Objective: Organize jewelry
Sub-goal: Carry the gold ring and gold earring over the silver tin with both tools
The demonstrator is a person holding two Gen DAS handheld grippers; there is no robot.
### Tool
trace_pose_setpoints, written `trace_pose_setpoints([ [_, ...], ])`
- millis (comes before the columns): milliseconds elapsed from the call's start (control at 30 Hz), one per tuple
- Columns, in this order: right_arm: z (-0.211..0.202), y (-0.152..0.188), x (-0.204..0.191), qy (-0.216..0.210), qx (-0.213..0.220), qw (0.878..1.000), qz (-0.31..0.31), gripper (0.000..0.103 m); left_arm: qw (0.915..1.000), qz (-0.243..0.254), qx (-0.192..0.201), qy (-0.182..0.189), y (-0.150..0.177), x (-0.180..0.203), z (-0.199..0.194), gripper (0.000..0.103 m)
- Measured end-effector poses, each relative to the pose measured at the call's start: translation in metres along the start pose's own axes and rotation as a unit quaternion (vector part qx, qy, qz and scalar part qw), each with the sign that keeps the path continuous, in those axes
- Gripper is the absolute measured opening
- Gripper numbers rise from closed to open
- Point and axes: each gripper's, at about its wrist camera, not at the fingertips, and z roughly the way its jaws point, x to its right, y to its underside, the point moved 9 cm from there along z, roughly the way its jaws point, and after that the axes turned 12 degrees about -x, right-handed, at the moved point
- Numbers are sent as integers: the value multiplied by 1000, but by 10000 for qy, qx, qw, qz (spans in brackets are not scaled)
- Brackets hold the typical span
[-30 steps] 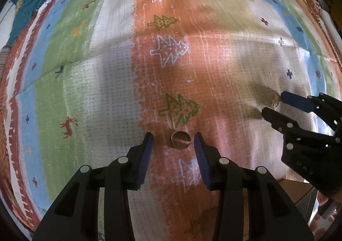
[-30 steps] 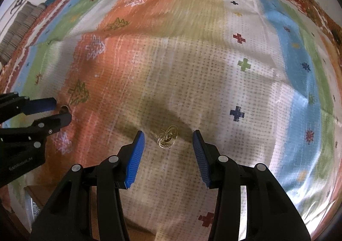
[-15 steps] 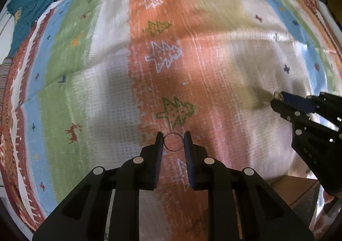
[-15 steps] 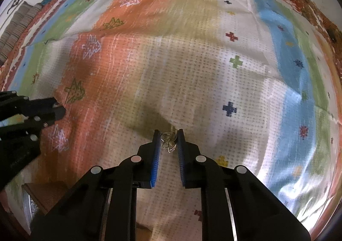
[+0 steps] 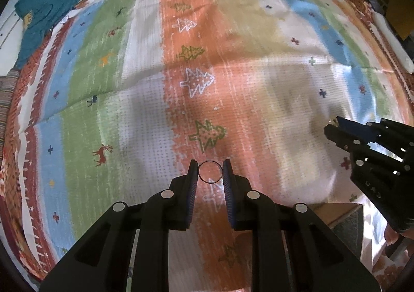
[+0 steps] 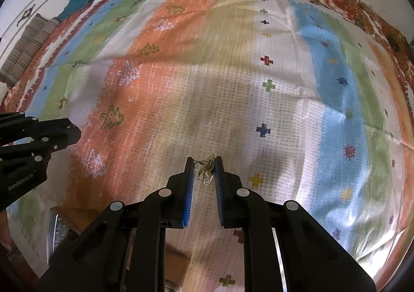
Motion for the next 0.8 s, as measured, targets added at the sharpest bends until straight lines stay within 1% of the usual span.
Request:
trace_pose_setpoints([
  [100, -7, 3, 1, 33, 73, 10000, 35, 16, 9999, 22, 106, 83, 0, 5, -10, 19],
  [200, -11, 5, 1, 35, 118, 9999, 63, 16, 9997, 80, 132, 173, 1, 9, -16, 19],
  [267, -14, 8, 1, -34, 145, 9999, 86, 16, 9995, 92, 167, 247, 2, 12, -20, 19],
  [333, -19, 9, 1, -100, 181, 9997, 112, 16, 9993, 124, 230, 270, 3, 13, -26, 19],
  [500, -30, 11, 0, -104, 301, 9994, 106, 16, 9988, 130, 356, 313, 6, 16, -36, 19],
  [800, -42, 19, -6, -68, 393, 9992, 5, 16, 9982, 139, 492, 317, 11, 19, -49, 19],
])
